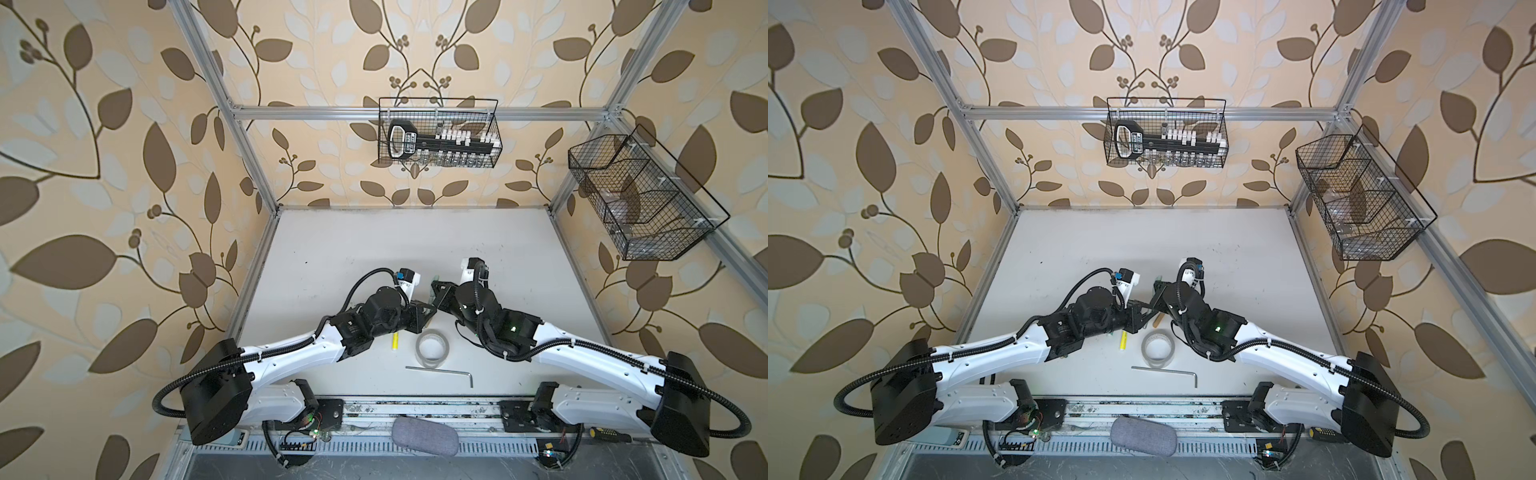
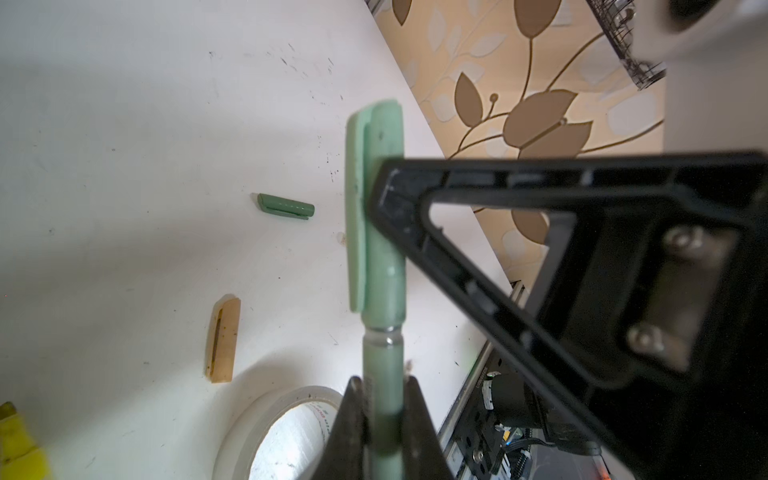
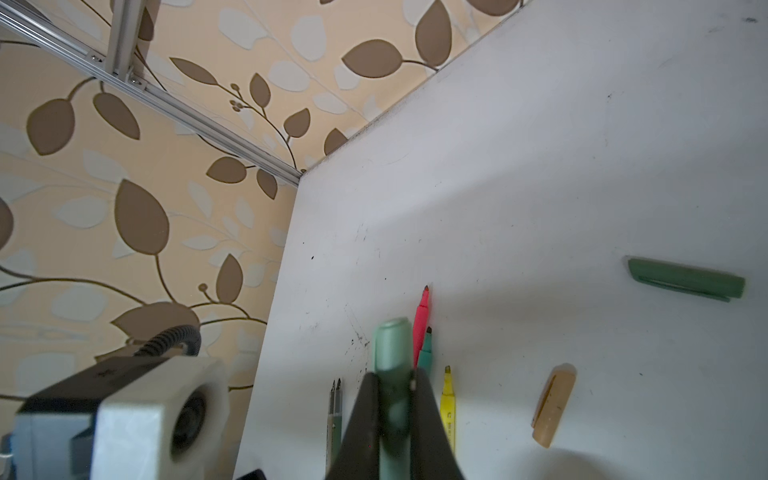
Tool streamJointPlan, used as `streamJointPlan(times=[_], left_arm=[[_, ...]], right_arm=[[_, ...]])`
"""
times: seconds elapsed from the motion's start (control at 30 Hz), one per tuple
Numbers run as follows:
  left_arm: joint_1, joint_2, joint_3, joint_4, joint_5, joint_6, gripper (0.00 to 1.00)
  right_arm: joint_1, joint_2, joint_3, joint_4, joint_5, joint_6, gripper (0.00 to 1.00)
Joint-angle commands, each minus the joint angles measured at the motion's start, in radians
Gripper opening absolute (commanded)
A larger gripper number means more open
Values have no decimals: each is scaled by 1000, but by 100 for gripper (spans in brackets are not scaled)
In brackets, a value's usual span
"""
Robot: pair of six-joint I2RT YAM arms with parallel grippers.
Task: Insert the pens into the pen caps
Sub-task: 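Push the cap down onto the pen tip with the right gripper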
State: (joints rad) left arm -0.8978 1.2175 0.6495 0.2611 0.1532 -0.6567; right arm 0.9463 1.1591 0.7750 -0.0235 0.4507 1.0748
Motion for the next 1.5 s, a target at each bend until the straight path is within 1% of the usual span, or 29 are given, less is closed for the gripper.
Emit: streamJointPlan(times=[0.0, 0.1, 0.37, 0.43, 0.5, 0.53, 0.67, 0.8, 0.87, 0.9, 0.97, 1.07, 1.17, 1.23, 1.47], left_arm=[[-4, -45, -19, 100, -32, 6, 0], [-4, -55, -34, 124, -31, 11, 0], [-4, -64, -48, 134, -59, 31, 0], [-4, -70, -51, 136, -63, 34, 0], [-4, -76, -54, 135, -65, 37, 0], [-4, -78, -56, 137, -63, 38, 0], [-4, -87, -60, 148, -42, 51, 0], [-4, -95, -69, 163, -21, 72, 0], [-4, -93, -69, 171, -3, 84, 0], [-4, -92, -69, 181, 17, 96, 0], [-4, -90, -70, 197, 50, 106, 0], [-4, -97, -81, 220, 62, 111, 0], [-4, -102, -82, 208, 55, 120, 0], [-4, -100, -78, 204, 54, 122, 0], [-4, -90, -75, 209, 55, 124, 0]], right_arm=[[31, -14, -30, 17, -15, 48, 2], [44, -10, -41, 35, -27, 66, 2], [102, 7, -23, 29, 6, 80, 1], [116, 0, -26, 25, 20, 82, 1], [127, -9, -23, 19, 36, 77, 4], [130, -14, -23, 14, 42, 76, 8], [134, -52, -22, -12, 67, 62, 31], [126, -112, -3, -58, 94, 21, 53], [108, -131, 21, -79, 77, -19, 63], [91, -133, 40, -90, 51, -45, 65], [47, -133, 78, -139, 3, -63, 66], [-37, -141, 76, -134, -83, -69, 63], [-99, -136, 80, -116, -164, -93, 63], [-115, -120, 100, -118, -194, -115, 63], [-118, -75, 144, -120, -230, -162, 64]])
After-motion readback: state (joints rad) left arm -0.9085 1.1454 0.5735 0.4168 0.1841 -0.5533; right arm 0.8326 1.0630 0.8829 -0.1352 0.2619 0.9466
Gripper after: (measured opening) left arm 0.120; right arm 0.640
